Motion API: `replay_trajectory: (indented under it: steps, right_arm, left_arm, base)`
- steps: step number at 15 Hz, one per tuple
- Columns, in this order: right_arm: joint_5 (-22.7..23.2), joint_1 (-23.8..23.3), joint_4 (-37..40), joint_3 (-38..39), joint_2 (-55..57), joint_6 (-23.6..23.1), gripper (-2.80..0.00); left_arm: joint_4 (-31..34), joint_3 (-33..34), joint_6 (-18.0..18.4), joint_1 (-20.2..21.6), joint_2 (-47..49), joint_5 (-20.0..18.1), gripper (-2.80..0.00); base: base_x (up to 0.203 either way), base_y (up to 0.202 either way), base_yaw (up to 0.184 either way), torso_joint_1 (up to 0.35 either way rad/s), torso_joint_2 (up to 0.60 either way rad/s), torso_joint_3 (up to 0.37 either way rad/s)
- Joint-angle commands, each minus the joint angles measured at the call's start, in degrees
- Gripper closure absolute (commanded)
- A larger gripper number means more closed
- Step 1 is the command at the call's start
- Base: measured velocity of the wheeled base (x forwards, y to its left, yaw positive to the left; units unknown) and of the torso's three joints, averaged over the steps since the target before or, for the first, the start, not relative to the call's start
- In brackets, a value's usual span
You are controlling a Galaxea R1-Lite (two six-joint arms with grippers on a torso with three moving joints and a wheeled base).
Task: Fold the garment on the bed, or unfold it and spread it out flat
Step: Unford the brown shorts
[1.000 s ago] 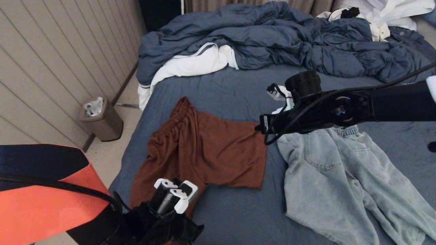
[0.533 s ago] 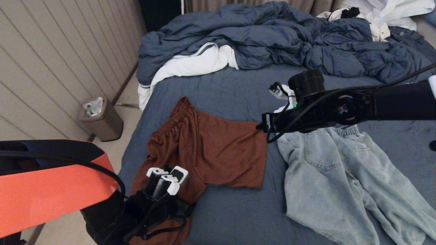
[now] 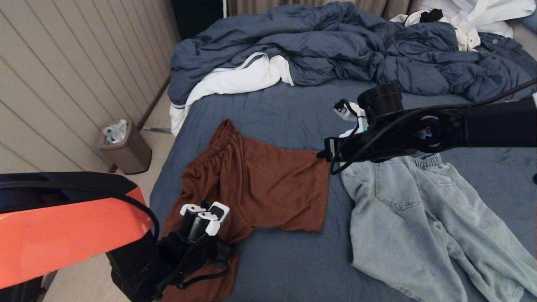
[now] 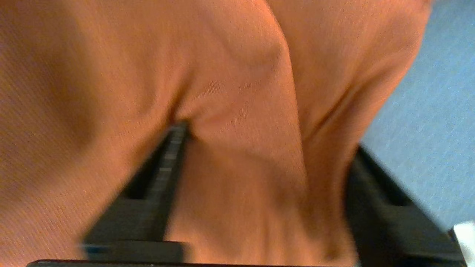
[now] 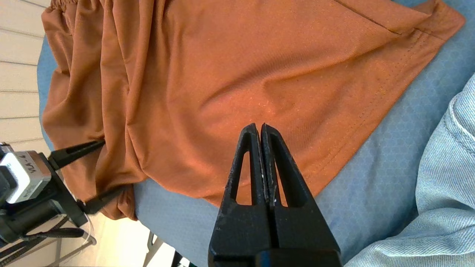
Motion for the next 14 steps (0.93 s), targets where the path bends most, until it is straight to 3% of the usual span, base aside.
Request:
replay_trajectory:
  steps: [1, 5, 7, 10, 14]
  right_arm:
    - [0.0, 0.0, 0.0, -0.1, 0.1, 0.0, 0.0]
    - [0.0, 0.0, 0.0, -0.2, 0.0, 0.0, 0.0]
    - [0.0, 0.0, 0.0, -0.2, 0.0, 0.0, 0.0]
    - [0.0, 0.0, 0.0, -0.2, 0.1, 0.0, 0.0]
    - [0.0, 0.0, 0.0, -0.3, 0.4, 0.0, 0.0]
  left_arm:
    - [-0.3, -1.2, 0.1, 0.3, -1.4, 0.9, 0.0]
    - [3.2, -2.4, 2.0, 1.8, -10.1, 1.3, 0.0]
    - [7.5, -7.0, 4.6, 4.8, -12.0, 1.0, 0.0]
    - [10.7, -14.7, 7.2, 7.7, -10.9, -0.9, 0.0]
    - [15.4, -24.8, 7.9, 10.9, -3.8, -4.7, 0.0]
  base:
    - [0.0, 0.0, 0.0, 0.0, 0.0, 0.0]
    - [0.0, 0.0, 0.0, 0.0, 0.0, 0.0]
    - [0.0, 0.0, 0.0, 0.0, 0.0, 0.0]
    - [0.0, 0.0, 0.0, 0.0, 0.0, 0.0]
    - [0.0, 0.0, 0.0, 0.0, 0.0, 0.0]
